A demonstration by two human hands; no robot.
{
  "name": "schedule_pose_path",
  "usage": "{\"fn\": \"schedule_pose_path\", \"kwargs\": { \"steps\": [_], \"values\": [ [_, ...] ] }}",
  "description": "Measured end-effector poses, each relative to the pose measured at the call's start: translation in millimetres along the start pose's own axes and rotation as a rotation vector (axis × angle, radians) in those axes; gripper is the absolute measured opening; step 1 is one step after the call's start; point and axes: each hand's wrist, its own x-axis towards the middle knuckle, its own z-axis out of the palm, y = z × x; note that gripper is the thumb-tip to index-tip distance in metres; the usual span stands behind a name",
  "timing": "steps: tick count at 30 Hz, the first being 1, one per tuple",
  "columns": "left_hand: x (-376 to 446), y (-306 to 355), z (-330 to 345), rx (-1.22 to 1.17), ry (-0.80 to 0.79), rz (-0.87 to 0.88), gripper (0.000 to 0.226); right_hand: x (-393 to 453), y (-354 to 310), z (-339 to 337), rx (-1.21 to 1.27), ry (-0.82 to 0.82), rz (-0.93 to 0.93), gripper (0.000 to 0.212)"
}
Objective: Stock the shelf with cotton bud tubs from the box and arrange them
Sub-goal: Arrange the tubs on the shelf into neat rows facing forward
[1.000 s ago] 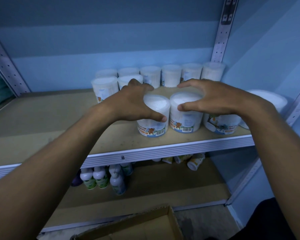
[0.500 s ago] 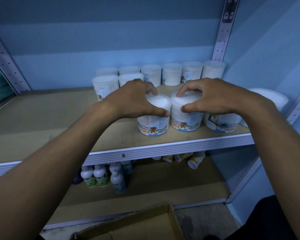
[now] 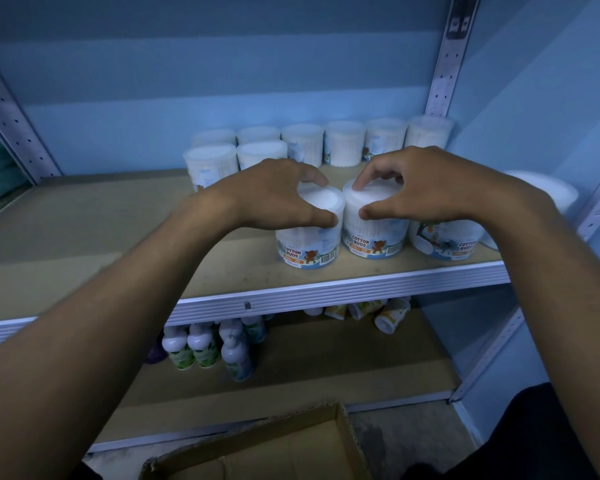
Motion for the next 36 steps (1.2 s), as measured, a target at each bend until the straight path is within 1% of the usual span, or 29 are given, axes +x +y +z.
{"fn": "schedule_pose_path", "kwargs": {
  "steps": [4, 9, 11, 13, 16, 21, 31, 36],
  "values": [
    [-2.1, 2.5, -2.0, -0.019, 0.015, -0.018, 0.068, -1.4, -0.3, -2.0, 0.024, -0.044, -0.004, 0.035],
    [-3.2, 5.4, -0.9, -0.023, 0.037, -0.029, 0.079, -3.5, -1.2, -6.7, 0.054, -0.127, -0.03, 0.029],
    [-3.0, 7.2, -2.4, -0.018, 0.019, -0.029, 0.087, -4.0, -1.8, -8.3, 0.076, -0.113, -0.023, 0.025],
    [-3.5, 7.7, -6.2, -0.032, -0.002, -0.035, 0.091, -4.4, -2.6, -7.0, 0.048, -0.062, -0.018, 0.027],
    [-4.2, 7.8, -8.0, -0.021, -0.033, -0.033, 0.087, -6.8, -3.0, -3.1, 0.02, -0.025, -0.014, 0.037],
    [-4.2, 6.9, -5.3, -0.041, -0.057, -0.02, 0.078, -4.5, 0.5, -2.4, 0.071, -0.045, -0.037, 0.032],
    [-1.5, 6.2, -0.5, -0.029, 0.015, -0.032, 0.083, -1.5, 4.7, -0.4, 0.115, -0.077, -0.046, 0.032],
    [0.6, 5.9, 3.7, -0.012, 0.05, -0.044, 0.091, -1.1, 5.9, -0.2, 0.127, -0.08, -0.052, 0.032]
  ]
}}
